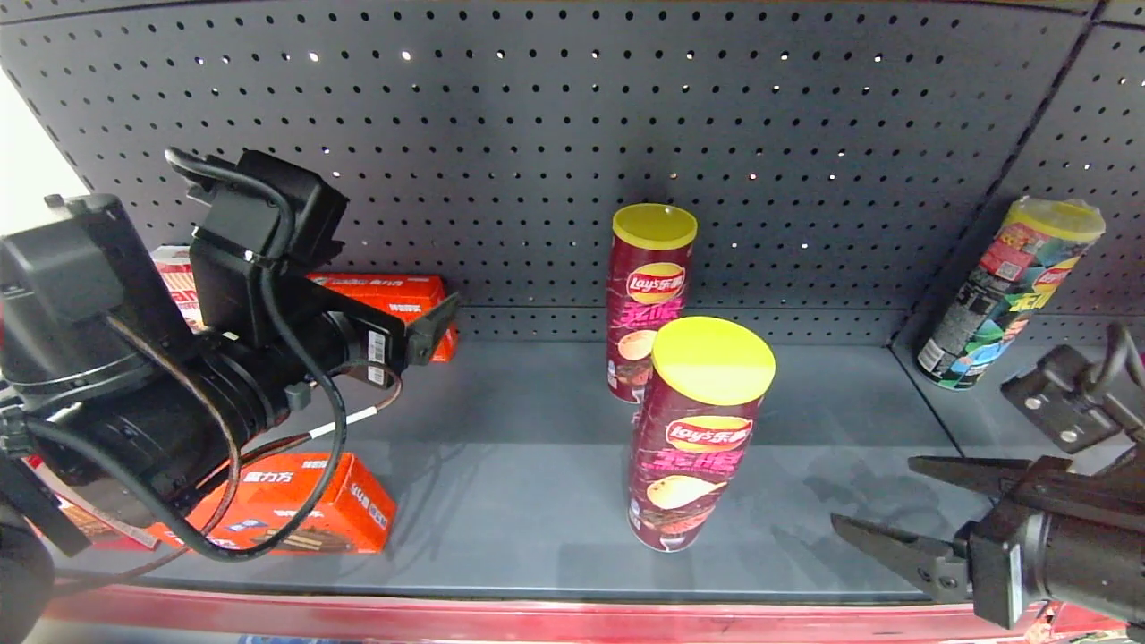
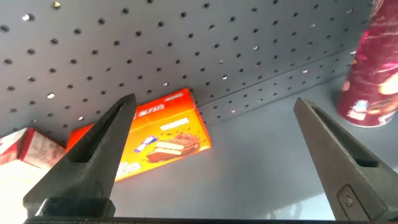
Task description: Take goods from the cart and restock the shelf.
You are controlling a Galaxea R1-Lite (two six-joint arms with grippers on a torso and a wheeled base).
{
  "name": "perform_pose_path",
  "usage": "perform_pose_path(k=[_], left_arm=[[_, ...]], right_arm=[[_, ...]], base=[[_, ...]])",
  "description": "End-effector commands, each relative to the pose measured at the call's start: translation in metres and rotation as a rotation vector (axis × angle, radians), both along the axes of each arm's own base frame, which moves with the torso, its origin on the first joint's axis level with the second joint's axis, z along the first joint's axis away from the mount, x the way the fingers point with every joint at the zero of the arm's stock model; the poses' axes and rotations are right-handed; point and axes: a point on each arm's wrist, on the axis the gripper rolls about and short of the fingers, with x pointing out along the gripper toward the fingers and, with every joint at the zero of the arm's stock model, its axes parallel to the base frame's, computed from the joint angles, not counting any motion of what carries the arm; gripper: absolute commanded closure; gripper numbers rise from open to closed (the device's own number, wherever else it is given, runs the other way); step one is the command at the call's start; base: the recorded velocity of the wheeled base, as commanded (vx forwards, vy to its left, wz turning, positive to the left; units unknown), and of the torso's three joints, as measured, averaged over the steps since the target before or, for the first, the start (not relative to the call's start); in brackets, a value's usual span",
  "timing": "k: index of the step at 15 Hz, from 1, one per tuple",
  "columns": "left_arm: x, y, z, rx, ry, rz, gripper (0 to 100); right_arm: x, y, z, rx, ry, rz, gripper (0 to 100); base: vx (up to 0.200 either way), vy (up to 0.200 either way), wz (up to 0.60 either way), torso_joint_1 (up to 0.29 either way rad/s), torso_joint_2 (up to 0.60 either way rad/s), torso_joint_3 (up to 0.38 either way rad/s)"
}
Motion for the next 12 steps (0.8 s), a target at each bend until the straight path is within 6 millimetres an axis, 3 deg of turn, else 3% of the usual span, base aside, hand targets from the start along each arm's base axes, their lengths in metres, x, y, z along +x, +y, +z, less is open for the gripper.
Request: perform_pose_path(k=[1, 6, 12], left_arm=[[0.001, 0.000, -0.002, 0.004, 0.005, 0.003, 0], [0.005, 0.005, -0.001, -0.007, -0.020, 0.025, 0], [0.006, 0.004, 0.000, -0.009, -0.033, 0.025, 0]], right_arm=[[0.024, 0.018, -0.001, -0.030, 0.031, -0.009, 0], [0.045, 0.033, 0.003, -0.067, 0.014, -0.006, 0], [0.056, 0.042, 0.001, -0.081, 0.022, 0.000, 0]], base=[[0.000, 0.000, 0.00, 0.000, 0.00, 0.000], [0.000, 0.000, 0.00, 0.000, 0.00, 0.000], [0.000, 0.000, 0.00, 0.000, 0.00, 0.000]])
